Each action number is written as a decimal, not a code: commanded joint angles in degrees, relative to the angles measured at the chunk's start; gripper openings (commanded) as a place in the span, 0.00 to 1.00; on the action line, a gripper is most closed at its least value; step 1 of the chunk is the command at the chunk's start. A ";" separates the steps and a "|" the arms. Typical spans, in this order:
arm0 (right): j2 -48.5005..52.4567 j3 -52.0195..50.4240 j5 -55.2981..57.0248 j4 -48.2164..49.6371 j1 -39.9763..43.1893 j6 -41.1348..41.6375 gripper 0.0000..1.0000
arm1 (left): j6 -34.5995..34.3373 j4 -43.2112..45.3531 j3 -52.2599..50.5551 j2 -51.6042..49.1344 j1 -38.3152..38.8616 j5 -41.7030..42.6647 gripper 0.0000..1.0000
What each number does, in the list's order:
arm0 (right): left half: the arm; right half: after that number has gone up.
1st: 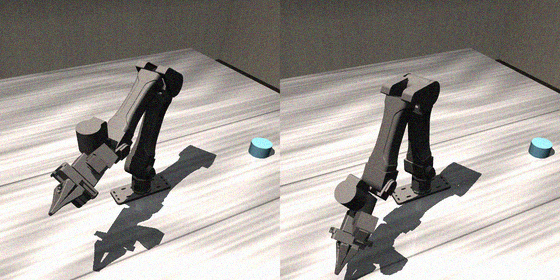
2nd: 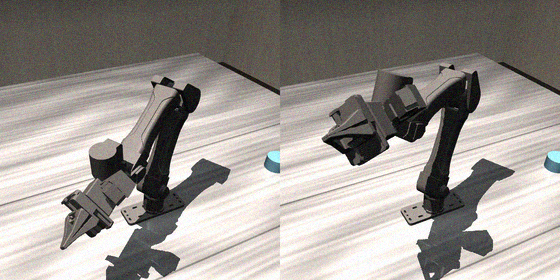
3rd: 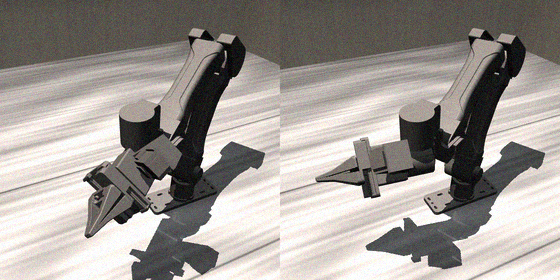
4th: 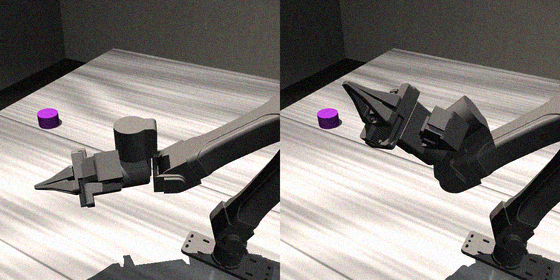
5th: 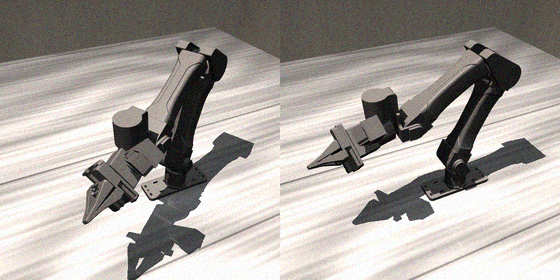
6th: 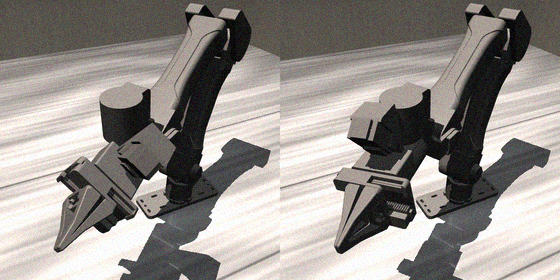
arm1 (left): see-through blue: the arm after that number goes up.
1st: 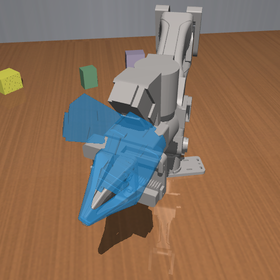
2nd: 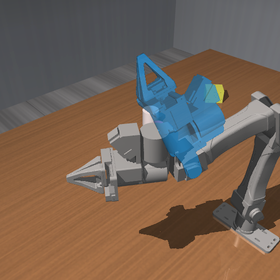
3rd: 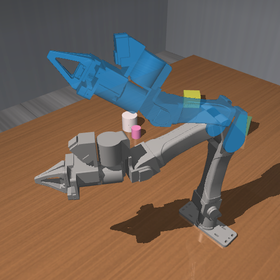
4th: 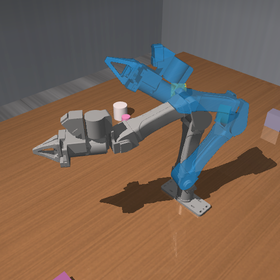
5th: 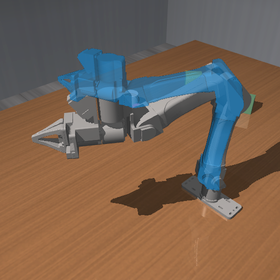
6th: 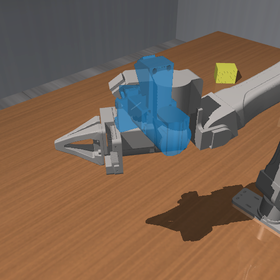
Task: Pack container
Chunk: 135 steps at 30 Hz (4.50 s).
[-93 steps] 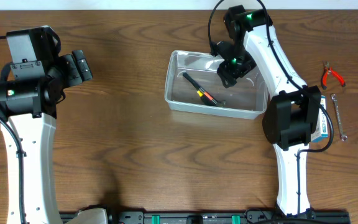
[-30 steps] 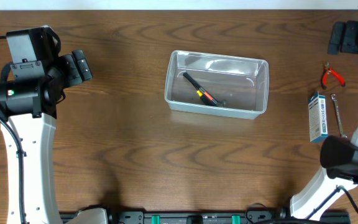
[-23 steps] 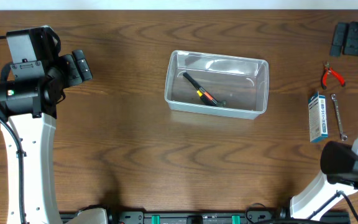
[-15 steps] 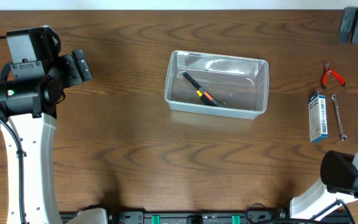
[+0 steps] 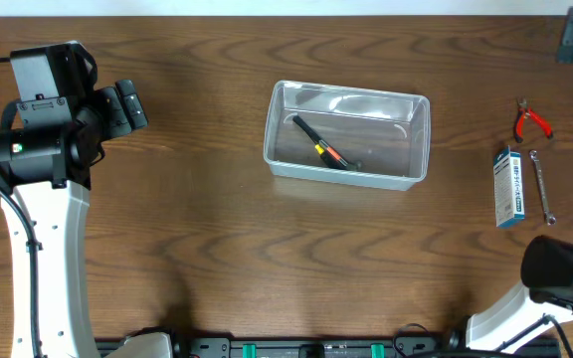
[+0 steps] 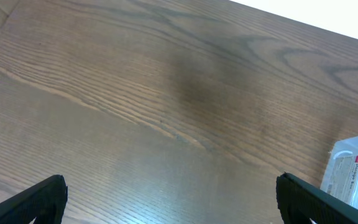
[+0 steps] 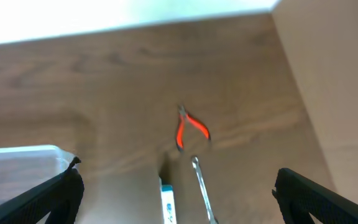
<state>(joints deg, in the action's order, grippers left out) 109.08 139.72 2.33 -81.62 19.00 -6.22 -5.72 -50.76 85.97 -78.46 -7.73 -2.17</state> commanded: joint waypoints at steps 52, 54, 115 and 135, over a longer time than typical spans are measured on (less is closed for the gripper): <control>40.13 -3.78 0.63 7.21 2.56 0.79 0.96 | 0.76 0.00 0.87 -0.15 -0.09 -0.90 0.98; 41.00 -3.78 0.57 7.06 2.62 0.81 0.96 | 0.79 0.00 0.87 -0.15 -0.09 -0.90 0.98; 4.92 -3.54 -6.84 3.02 -21.14 -4.17 0.01 | 0.79 0.00 0.87 -0.15 -0.09 -0.90 0.98; 11.06 -3.78 -3.85 -3.45 -43.65 -3.45 0.01 | 0.79 0.00 0.87 -0.15 -0.09 -0.90 0.98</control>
<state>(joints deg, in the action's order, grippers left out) 117.27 135.66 -2.76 -84.86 -23.81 -9.52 -5.72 -50.76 85.97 -78.50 -7.73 -2.15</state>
